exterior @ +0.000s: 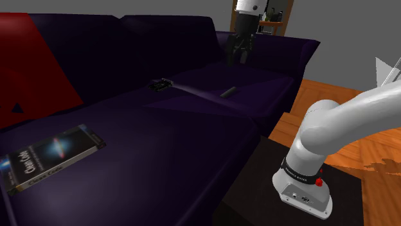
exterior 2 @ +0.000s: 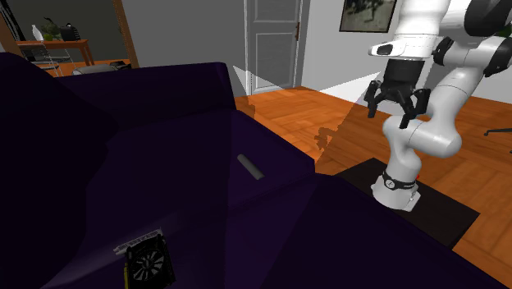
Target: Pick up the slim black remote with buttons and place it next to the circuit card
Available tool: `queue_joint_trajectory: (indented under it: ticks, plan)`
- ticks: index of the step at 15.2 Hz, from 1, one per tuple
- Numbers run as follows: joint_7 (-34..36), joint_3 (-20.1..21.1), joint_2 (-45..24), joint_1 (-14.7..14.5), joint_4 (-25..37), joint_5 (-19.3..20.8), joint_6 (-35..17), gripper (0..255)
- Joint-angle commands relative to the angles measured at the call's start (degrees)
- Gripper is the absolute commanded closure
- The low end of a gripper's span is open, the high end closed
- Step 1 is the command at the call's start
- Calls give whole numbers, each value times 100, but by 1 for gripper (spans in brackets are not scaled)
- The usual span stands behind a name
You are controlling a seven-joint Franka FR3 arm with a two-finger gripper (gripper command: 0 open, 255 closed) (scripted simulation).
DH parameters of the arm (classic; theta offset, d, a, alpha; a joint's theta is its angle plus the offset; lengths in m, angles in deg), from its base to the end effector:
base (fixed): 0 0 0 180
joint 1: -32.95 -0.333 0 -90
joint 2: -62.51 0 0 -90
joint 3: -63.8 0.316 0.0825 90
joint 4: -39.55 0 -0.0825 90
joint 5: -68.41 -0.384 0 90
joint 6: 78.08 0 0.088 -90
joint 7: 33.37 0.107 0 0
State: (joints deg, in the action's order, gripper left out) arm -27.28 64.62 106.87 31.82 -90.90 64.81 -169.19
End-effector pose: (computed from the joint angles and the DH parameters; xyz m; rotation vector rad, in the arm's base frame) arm 0.3121 0.0189 0.6263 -3.0781 0.1145 -0.1291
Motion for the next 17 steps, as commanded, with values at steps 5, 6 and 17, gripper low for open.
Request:
queue_joint_trajectory:
  ticks: [5, 6, 17]
  plan:
    - [556, 120, -576, 290, -82, 91, -695, 0]
    - [698, 145, -729, 362, -86, 120, -860, 0]
    - [2331, 282, -2541, 1153, 247, 607, -2368, 0]
